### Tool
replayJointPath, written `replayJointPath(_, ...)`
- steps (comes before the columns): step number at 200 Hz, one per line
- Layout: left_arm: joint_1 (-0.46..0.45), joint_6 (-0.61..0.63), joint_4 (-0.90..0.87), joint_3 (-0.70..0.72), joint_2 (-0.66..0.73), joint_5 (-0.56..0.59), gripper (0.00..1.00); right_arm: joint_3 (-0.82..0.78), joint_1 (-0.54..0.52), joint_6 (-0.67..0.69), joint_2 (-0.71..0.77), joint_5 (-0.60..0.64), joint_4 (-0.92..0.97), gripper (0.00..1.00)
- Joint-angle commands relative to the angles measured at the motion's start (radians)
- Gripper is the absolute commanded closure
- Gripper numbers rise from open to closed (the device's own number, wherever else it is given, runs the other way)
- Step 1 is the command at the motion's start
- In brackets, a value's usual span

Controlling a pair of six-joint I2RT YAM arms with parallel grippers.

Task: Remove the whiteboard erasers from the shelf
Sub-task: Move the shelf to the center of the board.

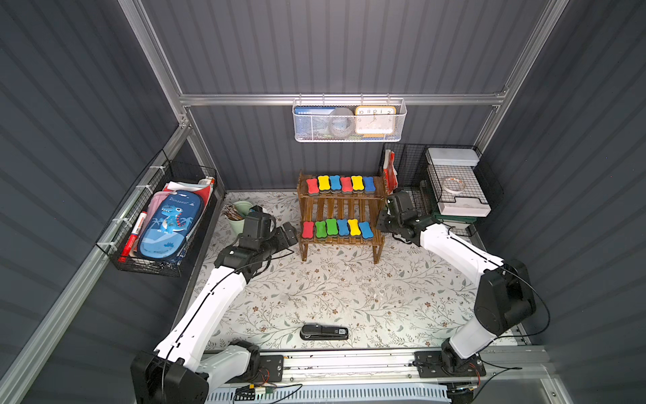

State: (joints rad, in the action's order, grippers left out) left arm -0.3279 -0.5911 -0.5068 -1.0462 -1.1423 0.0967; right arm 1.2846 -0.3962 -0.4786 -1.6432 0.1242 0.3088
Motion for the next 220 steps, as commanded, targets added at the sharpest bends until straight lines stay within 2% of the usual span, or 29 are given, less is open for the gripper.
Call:
replayJointPath(1,-0.003,0.027,-0.030,-0.026,-0.005,-0.020,0.01,0.014,0.028,0.032,-0.003,-0.067,0.017,1.00)
replayJointPath(90,-0.003,0.039,-0.030,-0.048,-0.034,-0.051,0.01,0.039,0.049,0.015,-0.022,-0.135,0.030,1.00)
replayJointPath(100,-0.003,0.041,-0.029,-0.049,-0.033,-0.052,0.01,0.035,0.049,0.007,-0.015,-0.134,0.033,0.89)
replayJointPath(136,-0.004,0.065,-0.025,-0.069,-0.043,-0.085,0.01,0.015,0.050,-0.033,0.040,-0.086,0.069,0.68)
replayJointPath(190,-0.040,0.103,0.026,-0.068,-0.059,-0.132,0.01,-0.067,0.046,-0.065,0.238,-0.024,0.141,0.60)
replayJointPath(220,-0.134,0.153,0.085,-0.048,-0.077,-0.122,0.01,-0.050,0.016,-0.022,0.356,-0.042,0.140,0.56)
